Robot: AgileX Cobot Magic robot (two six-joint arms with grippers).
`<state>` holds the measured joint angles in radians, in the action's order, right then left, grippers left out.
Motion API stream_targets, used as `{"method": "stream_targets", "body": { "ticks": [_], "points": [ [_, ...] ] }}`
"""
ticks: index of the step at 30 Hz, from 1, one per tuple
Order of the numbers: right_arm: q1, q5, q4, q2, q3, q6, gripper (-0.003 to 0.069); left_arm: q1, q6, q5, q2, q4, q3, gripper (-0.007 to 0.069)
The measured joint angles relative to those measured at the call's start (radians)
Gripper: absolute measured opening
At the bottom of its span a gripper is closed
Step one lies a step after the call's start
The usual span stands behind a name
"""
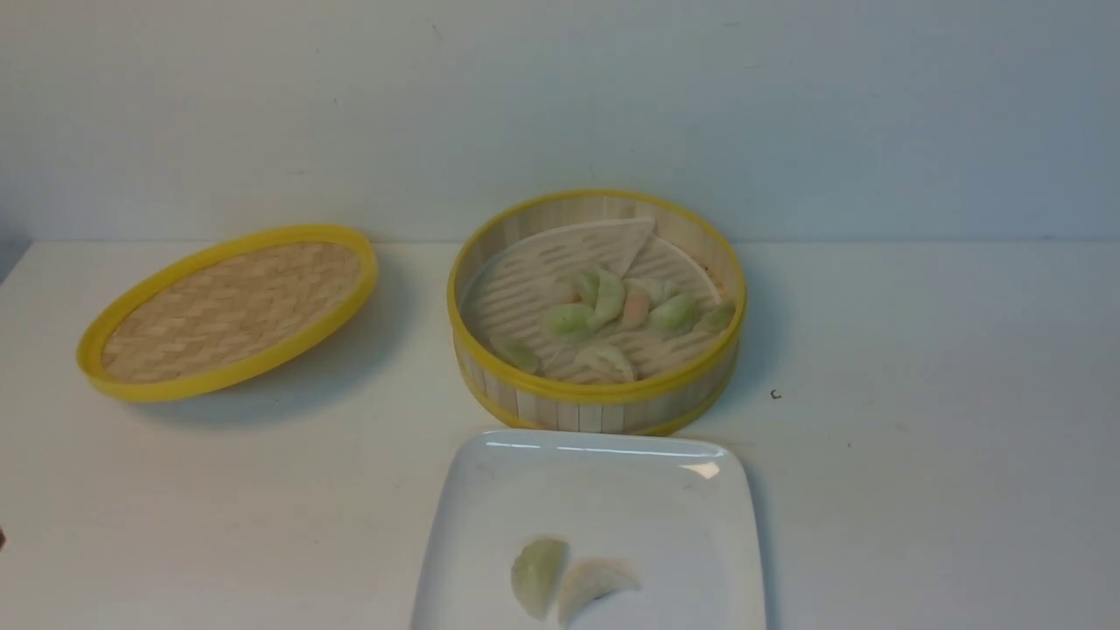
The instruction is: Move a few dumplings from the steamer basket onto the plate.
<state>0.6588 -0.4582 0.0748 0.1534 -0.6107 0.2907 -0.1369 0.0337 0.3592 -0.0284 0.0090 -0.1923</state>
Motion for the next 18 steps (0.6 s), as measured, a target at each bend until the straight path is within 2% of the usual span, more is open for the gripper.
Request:
{"method": "stream_targets", "body": {
  "ticks": [3, 7, 18],
  "points": [
    [0.0, 0.0, 0.0, 0.0, 0.0, 0.0, -0.0015, 0.067, 0.047, -0.03, 0.037, -0.018, 0.124, -0.0006],
    [0.001, 0.0, 0.0, 0.0, 0.0, 0.0, -0.0015, 0.095, 0.076, -0.022, 0.038, -0.022, 0.216, -0.0006],
    [0.001, 0.0, 0.0, 0.0, 0.0, 0.0, -0.0015, 0.095, 0.083, 0.019, 0.038, -0.03, 0.221, -0.0006]
  ]
}}
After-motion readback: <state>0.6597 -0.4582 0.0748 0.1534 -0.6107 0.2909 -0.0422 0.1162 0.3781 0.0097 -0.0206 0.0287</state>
